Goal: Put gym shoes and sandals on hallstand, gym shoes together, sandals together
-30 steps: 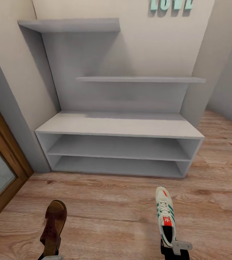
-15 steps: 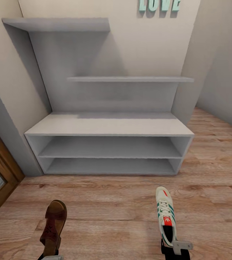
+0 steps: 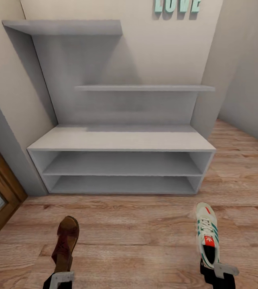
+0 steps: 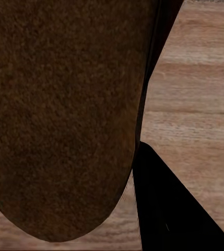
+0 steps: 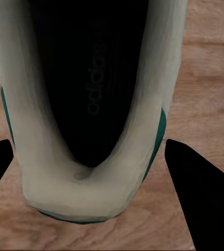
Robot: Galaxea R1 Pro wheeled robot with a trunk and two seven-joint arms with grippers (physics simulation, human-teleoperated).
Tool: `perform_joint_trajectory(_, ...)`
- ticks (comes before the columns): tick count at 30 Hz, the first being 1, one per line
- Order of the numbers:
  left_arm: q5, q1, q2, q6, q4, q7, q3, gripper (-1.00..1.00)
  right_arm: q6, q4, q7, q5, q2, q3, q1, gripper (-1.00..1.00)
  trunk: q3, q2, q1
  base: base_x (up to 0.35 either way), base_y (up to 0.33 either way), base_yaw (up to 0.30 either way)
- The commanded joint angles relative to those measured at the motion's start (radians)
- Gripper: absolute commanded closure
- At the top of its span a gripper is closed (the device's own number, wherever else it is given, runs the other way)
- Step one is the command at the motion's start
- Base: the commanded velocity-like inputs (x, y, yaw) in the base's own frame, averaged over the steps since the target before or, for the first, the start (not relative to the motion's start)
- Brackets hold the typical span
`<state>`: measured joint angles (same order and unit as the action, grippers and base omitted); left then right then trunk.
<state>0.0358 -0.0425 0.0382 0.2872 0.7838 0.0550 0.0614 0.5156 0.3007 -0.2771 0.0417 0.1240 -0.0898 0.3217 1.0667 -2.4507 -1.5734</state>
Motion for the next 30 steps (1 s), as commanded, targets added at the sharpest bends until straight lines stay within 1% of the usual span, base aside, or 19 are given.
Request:
perform_joint_trajectory(1, 0.0, -0.029, -0.001, -0.033, 0.001, 0.006, 0.001, 1.0, 0.0, 0.001, 0.001, 0.007, 0.008, -0.026, 0.0, 1.0, 0.001, 0.0, 0.0, 0.0, 0.0, 0.0)
perform_joint_trajectory(3, 0.0, -0.129, -0.002, -0.152, -0.002, 0.006, -0.001, 1.0, 0.0, 0.002, 0.002, 0.001, 0.026, -0.082, 0.0, 1.0, 0.001, 0.0, 0.0, 0.0, 0.0, 0.0)
perform_joint_trajectory(7, 0.0, -0.208, -0.008, -0.257, -0.005, 0.008, -0.001, 1.0, 0.001, 0.001, 0.0, 0.001, 0.03, -0.094, 0.0, 1.0, 0.001, 0.0, 0.0, 0.0, 0.0, 0.0)
perform_joint_trajectory(9, 0.0, -0.245, -0.017, -0.311, -0.005, 0.01, -0.002, 1.0, 0.0, 0.0, -0.001, 0.0, 0.036, -0.098, 0.0, 1.0, 0.001, 0.0, 0.0, 0.0, 0.0, 0.0)
perform_joint_trajectory(11, -0.001, -0.28, -0.032, -0.36, -0.006, 0.008, -0.002, 1.0, 0.0, -0.001, -0.002, -0.002, 0.055, -0.112, 0.0, 1.0, 0.001, 0.0, 0.0, 0.0, 0.0, 0.0)
perform_joint_trajectory(13, -0.002, -0.315, -0.048, -0.405, -0.007, 0.008, -0.005, 1.0, -0.001, -0.001, -0.001, -0.009, 0.086, -0.145, 0.0, 1.0, 0.001, 0.0, 0.0, 0.0, 0.0, 0.0)
perform_joint_trajectory(14, -0.004, -0.338, -0.056, -0.436, -0.007, 0.008, -0.011, 1.0, -0.002, -0.001, 0.0, -0.02, 0.11, -0.179, 0.0, 1.0, 0.001, 0.0, 0.0, 0.0, 0.0, 0.0)
perform_joint_trajectory(15, -0.005, -0.351, -0.06, -0.453, -0.008, 0.008, -0.015, 1.0, -0.003, -0.001, 0.001, -0.027, 0.12, -0.199, 0.0, 1.0, 0.001, 0.0, 0.0, 0.0, 0.0, 0.0)
perform_joint_trajectory(16, -0.006, -0.378, -0.064, -0.491, -0.008, 0.007, -0.026, 1.0, -0.004, 0.0, 0.006, -0.042, 0.138, -0.239, 0.0, 1.0, 0.001, 0.0, 0.0, 0.0, 0.0, 0.0)
perform_joint_trajectory(17, -0.006, -0.393, -0.066, -0.511, -0.008, 0.007, -0.033, 1.0, -0.004, 0.0, 0.01, -0.048, 0.145, -0.258, 0.0, 1.0, 0.001, 0.0, 0.0, 0.0, 0.0, 0.0)
perform_joint_trajectory(18, -0.007, -0.422, -0.069, -0.553, -0.009, 0.006, -0.047, 1.0, -0.005, 0.001, 0.023, -0.058, 0.156, -0.293, 0.0, 1.0, 0.001, 0.0, 0.0, 0.0, 0.0, 0.0)
perform_joint_trajectory(20, -0.007, -0.465, -0.071, -0.615, -0.009, 0.006, -0.07, 1.0, -0.006, 0.003, 0.049, -0.066, 0.171, -0.333, 0.0, 1.0, 0.001, 0.0, 0.0, 0.0, 0.0, 0.0)
perform_joint_trajectory(21, -0.007, -0.479, -0.072, -0.634, -0.009, 0.005, -0.077, 1.0, -0.007, 0.004, 0.058, -0.068, 0.179, -0.343, 0.0, 1.0, 0.001, 0.0, 0.0, 0.0, 0.0, 0.0)
perform_joint_trajectory(22, -0.006, -0.494, -0.072, -0.653, -0.009, 0.005, -0.082, 1.0, -0.011, 0.005, 0.072, -0.071, 0.2, -0.36, 0.0, 1.0, 0.001, 0.0, 0.0, 0.0, 0.0, 0.0)
perform_joint_trajectory(24, -0.006, -0.538, -0.074, -0.707, -0.009, 0.005, -0.093, 1.0, -0.019, 0.006, 0.082, -0.075, 0.224, -0.376, 0.0, 1.0, 0.001, 0.0, 0.0, 0.0, 0.0, 0.0)
perform_joint_trajectory(25, -0.005, -0.566, -0.077, -0.74, -0.01, 0.005, -0.097, 1.0, -0.036, 0.007, 0.089, -0.08, 0.245, -0.391, 0.0, 1.0, 0.001, 0.0, 0.0, 0.0, 0.0, 0.0)
perform_joint_trajectory(27, -0.005, -0.604, -0.084, -0.785, -0.011, 0.004, -0.101, 1.0, -0.074, 0.008, 0.1, -0.093, 0.267, -0.414, 0.0, 1.0, 0.001, 0.0, 0.0, 0.0, 0.0, 0.0)
perform_joint_trajectory(29, -0.005, -0.625, -0.087, -0.811, -0.012, 0.004, -0.102, 1.0, -0.102, 0.009, 0.111, -0.104, 0.279, -0.432, 0.0, 1.0, 0.001, 0.0, 0.0, 0.0, 0.0, 0.0)
perform_joint_trajectory(30, -0.005, -0.643, -0.089, -0.832, -0.012, 0.004, -0.103, 1.0, -0.128, 0.01, 0.125, -0.114, 0.294, -0.448, 0.0, 1.0, 0.001, 0.0, 0.0, 0.0, 0.0, 0.0)
